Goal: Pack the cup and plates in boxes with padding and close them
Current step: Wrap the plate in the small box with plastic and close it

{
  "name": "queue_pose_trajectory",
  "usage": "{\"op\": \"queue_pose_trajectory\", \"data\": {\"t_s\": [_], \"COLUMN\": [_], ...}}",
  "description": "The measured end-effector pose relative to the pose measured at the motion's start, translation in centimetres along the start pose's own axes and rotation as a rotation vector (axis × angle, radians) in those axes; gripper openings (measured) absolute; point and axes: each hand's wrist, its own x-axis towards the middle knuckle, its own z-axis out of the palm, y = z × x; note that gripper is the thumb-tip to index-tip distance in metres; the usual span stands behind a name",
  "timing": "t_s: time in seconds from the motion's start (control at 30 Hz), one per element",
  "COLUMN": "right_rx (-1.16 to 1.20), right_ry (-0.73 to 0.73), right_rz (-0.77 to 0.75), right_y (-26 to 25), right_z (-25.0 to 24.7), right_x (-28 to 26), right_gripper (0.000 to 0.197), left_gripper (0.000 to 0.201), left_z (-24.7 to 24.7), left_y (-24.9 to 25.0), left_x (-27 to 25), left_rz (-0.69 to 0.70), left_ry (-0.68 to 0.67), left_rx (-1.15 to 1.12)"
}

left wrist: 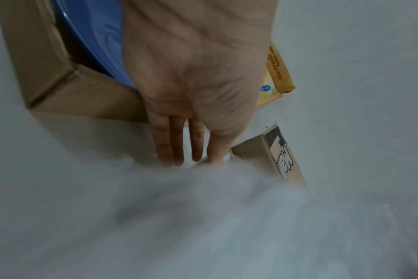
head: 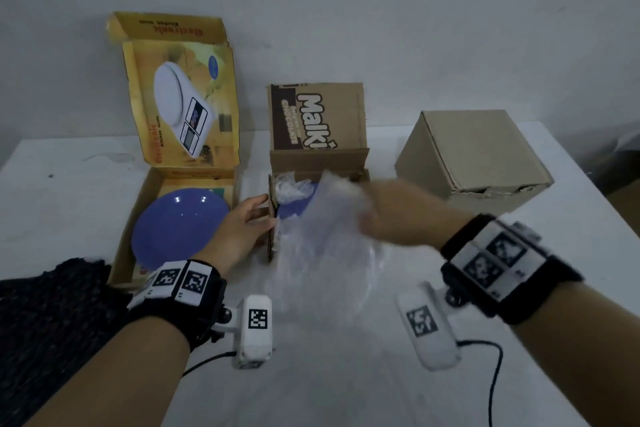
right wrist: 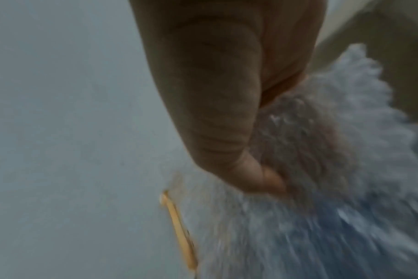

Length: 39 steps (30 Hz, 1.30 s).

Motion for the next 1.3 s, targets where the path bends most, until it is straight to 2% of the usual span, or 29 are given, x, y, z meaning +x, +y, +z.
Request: {"op": "queue_pose_trajectory", "data": {"t_s": [0.07, 0.13, 0.17, 0.23, 0.3, 0.37, 0.47, 0.5, 0.57, 0.6, 0.67, 0.73, 0.77, 0.8, 0.9, 1.0, 1.2, 1.3], "right_rx": [0.005, 0.015, -0.015, -0.119, -0.151, -0.168, -0.106, -0.081, -0.068, -0.053, -0.026, -0.065, -0.098, -0.121, -0.108, -0.153, -0.231, -0.067], "right_ry": [0.299, 0.563, 0.652, 0.703, 0.58, 0.346, 0.027, -0.033, -0.105, -0.101, 0.076, 0.35, 0.423, 0.413, 0.088, -0.084, -0.16, -0.131], "right_rz": [0.105, 0.138, 0.122, 0.074, 0.063, 0.058, 0.031, 0.032, 0.042, 0.038, 0.006, -0.046, -0.081, -0.121, -0.138, -0.108, -0.095, -0.165], "right_y": [0.8, 1.0, 0.7, 0.0, -0.8, -1.1, -1.1, -1.2, -1.4, -1.6, -2.0, -2.1, -1.9, -1.5, -0.3, 1.0, 1.0, 1.1], "right_z": [-2.6, -3.6, -3.7, -2.2, 1.1, 5.1, 9.4, 10.0, 10.4, 10.1, 9.0, 8.1, 7.9, 7.8, 8.6, 9.8, 9.9, 7.7], "right_x": [0.6, 0.8, 0.9, 0.8, 1.0, 1.7, 3.0, 3.4, 3.6, 3.5, 3.5, 3.9, 4.5, 5.2, 7.3, 9.0, 9.7, 9.7], "right_gripper": [0.029, 0.037, 0.043, 0.06, 0.073, 0.081, 0.074, 0.071, 0.086, 0.097, 0.1, 0.077, 0.065, 0.063, 0.09, 0.09, 0.087, 0.085], "left_gripper": [0.051, 0.051, 0.051, 0.051, 0.052, 0.054, 0.057, 0.057, 0.056, 0.056, 0.057, 0.058, 0.059, 0.06, 0.064, 0.064, 0.066, 0.079], "left_z": [0.2, 0.3, 0.4, 0.5, 0.5, 0.5, 0.4, 0.4, 0.4, 0.4, 0.3, 0.3, 0.3, 0.3, 0.4, 0.2, -0.2, -0.5], "left_y": [0.1, 0.1, 0.1, 0.0, -0.1, 0.0, 0.0, -0.1, -0.3, -0.4, -0.5, -0.6, -0.5, -0.4, -0.3, -0.7, -0.3, 0.3], "left_x": [-0.1, -0.2, -0.2, -0.2, -0.2, -0.1, 0.0, 0.1, 0.1, 0.2, 0.2, 0.3, 0.4, 0.4, 0.6, 0.9, 1.1, 1.1], "left_rz": [0.005, 0.015, 0.024, 0.032, 0.027, 0.014, 0.029, 0.049, 0.072, 0.079, 0.095, 0.109, 0.116, 0.122, 0.157, 0.198, 0.346, 0.292], "left_ry": [0.008, 0.024, 0.028, 0.022, 0.018, 0.02, 0.024, 0.026, 0.032, 0.035, 0.036, 0.035, 0.038, 0.042, 0.04, 0.011, -0.094, -0.209], "left_rx": [-0.027, -0.053, -0.064, -0.083, -0.1, -0.13, -0.127, -0.102, -0.073, -0.071, -0.078, -0.096, -0.104, -0.106, -0.099, -0.053, 0.2, 0.366]}}
